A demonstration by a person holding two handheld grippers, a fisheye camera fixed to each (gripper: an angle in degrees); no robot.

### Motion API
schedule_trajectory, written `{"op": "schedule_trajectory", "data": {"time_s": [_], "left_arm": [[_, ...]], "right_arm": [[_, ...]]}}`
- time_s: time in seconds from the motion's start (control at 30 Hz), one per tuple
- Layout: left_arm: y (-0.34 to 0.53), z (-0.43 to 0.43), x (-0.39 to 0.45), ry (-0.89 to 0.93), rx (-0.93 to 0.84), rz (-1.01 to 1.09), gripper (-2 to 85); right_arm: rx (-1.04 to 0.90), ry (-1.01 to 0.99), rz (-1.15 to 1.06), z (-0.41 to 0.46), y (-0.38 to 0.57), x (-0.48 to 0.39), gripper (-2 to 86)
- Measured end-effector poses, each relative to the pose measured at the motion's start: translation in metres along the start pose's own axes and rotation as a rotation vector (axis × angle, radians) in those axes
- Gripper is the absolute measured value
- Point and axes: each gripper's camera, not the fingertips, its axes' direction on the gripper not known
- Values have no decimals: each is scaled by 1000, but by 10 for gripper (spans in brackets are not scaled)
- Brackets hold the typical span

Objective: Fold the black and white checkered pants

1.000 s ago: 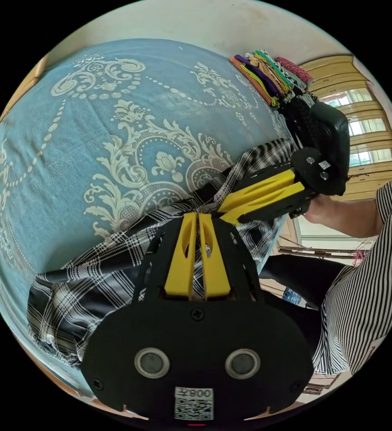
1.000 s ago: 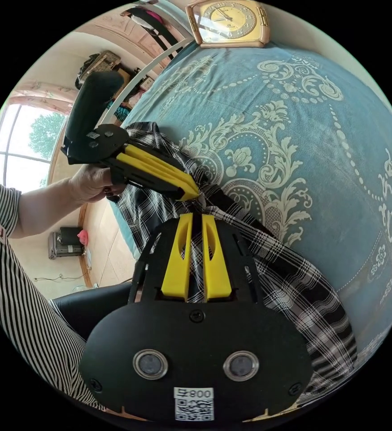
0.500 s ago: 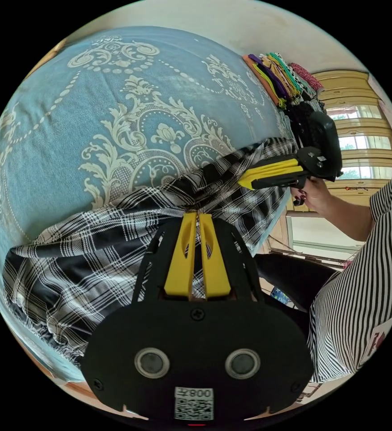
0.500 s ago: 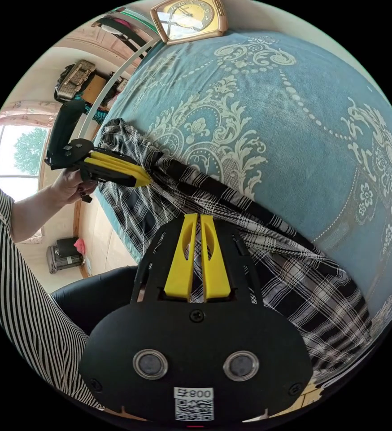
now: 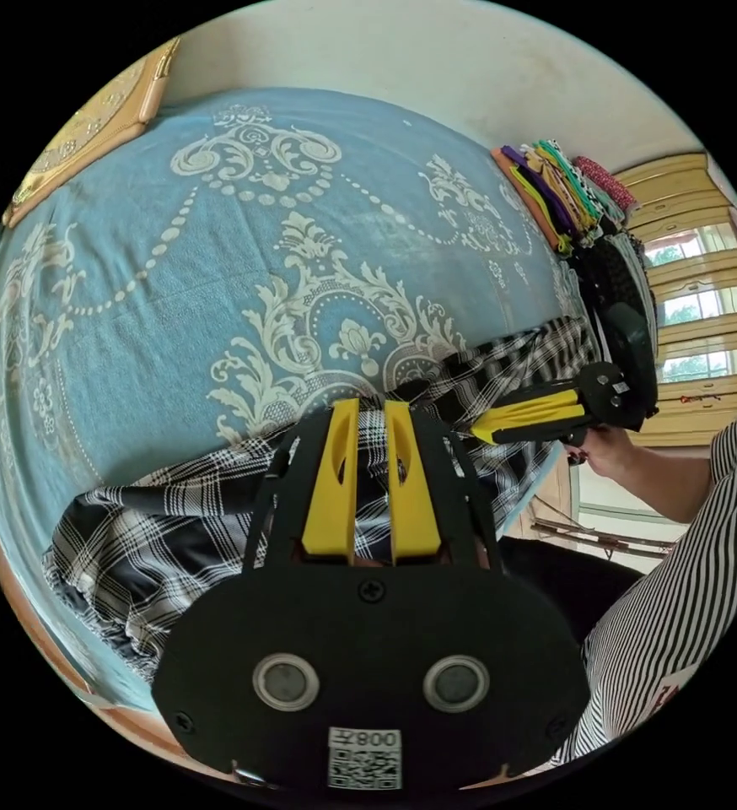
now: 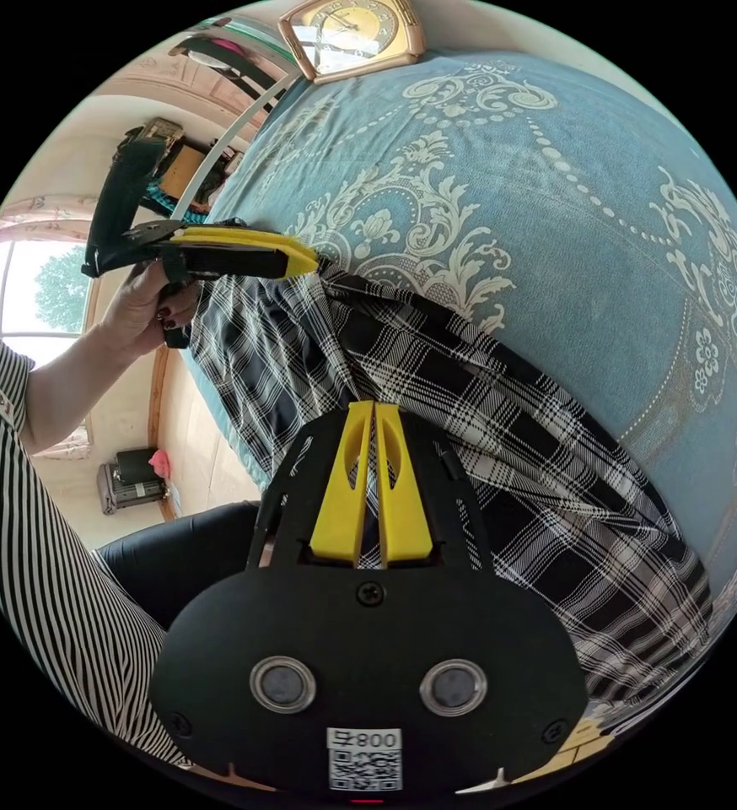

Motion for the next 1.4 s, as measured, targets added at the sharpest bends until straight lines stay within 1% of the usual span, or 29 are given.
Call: {"op": "schedule_trajectory", "data": {"time_s": [0.07,0.1,0.13,0.17,0.27,0.4,0.6,0.83,1.03,1.4], "left_arm": [[-2,1,-4,31,-18,-5,60],[-4,6,-6,27,-72,-4,56],[-4,13,-6,-13,-136,9,49],[-3,13,-5,-36,-144,15,44],[6,1,-4,-31,-85,10,25],[22,-20,-11,39,5,-62,15],[44,-38,-21,108,85,-119,11],[63,-52,-34,176,186,-186,7],[77,-58,-43,202,235,-246,8],[108,-55,-43,174,235,-275,9]], "right_arm": [[-2,-2,0,0,-1,0,2],[-2,-2,0,0,-1,0,2],[-2,-3,3,0,-2,-1,2],[-5,-4,6,0,-3,-1,2],[-22,0,14,-1,-5,-2,2],[-48,-6,30,-4,-8,-3,3],[41,-22,16,-35,-19,-14,11],[123,5,-113,-50,-48,-32,39],[126,-5,-171,-48,-56,-38,50],[177,-76,-140,-56,-43,-24,48]]}}
